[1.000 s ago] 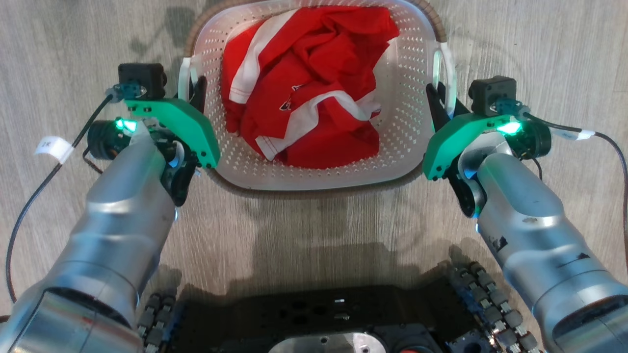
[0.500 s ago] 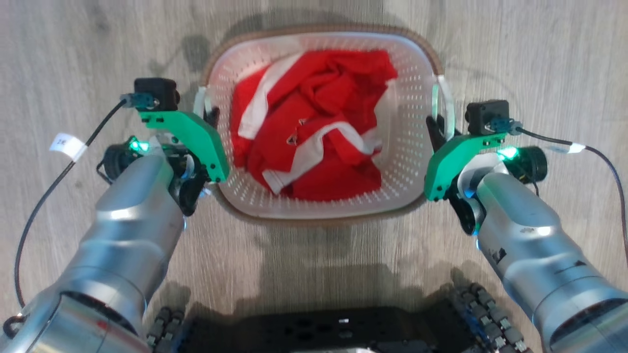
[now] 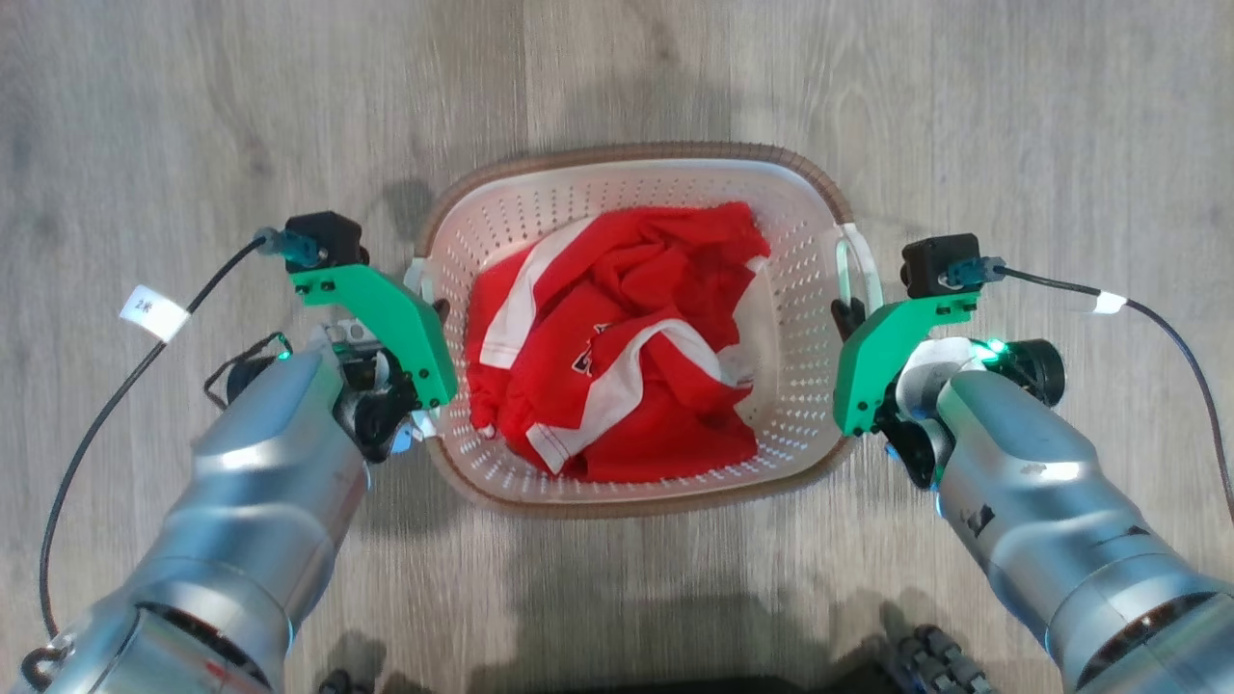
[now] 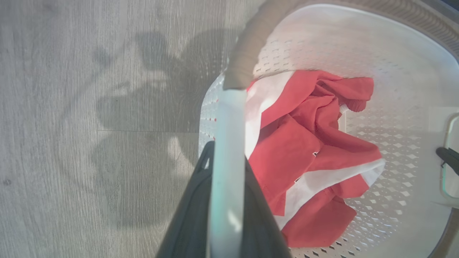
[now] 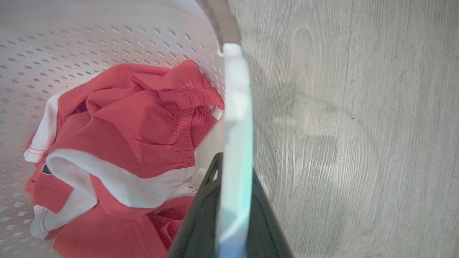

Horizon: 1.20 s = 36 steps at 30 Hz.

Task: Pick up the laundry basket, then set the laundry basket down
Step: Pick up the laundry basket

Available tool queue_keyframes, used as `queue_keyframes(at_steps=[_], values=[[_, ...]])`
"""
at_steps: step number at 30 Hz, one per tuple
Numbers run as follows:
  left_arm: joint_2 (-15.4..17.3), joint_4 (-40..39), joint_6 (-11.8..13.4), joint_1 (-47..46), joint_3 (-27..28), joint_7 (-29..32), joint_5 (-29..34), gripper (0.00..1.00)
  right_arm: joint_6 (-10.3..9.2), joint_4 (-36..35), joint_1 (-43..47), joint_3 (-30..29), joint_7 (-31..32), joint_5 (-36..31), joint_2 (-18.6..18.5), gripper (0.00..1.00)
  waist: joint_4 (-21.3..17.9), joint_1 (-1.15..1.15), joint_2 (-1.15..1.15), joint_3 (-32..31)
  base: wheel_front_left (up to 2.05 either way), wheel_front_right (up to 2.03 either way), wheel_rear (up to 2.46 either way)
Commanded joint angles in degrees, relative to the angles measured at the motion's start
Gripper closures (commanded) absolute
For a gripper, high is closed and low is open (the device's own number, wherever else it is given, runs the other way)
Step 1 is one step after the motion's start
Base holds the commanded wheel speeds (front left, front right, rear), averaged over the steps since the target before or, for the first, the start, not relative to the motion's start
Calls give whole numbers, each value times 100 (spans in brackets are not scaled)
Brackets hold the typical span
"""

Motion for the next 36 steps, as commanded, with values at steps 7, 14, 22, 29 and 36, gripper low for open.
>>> queue_keyframes(at_steps=[7, 14, 22, 29, 36], values=[[103, 7, -47, 91, 29, 284, -333, 100, 16, 117, 255, 247, 238, 306, 98, 100, -41, 0, 0, -783, 0, 0, 0], [88, 89, -47, 103, -29, 563, -523, 100, 16, 249, 191, 349, 521, 545, 98, 100, -48, 0, 0, -1374, 0, 0, 0], [64, 171, -47, 93, -53, 754, -701, 100, 16, 365, 132, 439, 774, 771, 98, 100, -69, 0, 0, -1959, 0, 0, 0], [52, 276, -47, 120, -93, 871, -786, 100, 16, 429, 121, 509, 1119, 1001, 98, 100, -115, 0, 0, -2405, 0, 0, 0], [46, 356, -47, 255, -141, 984, -853, 100, 16, 500, 202, 582, 1431, 1196, 98, 100, -150, 0, 0, -2869, 0, 0, 0]])
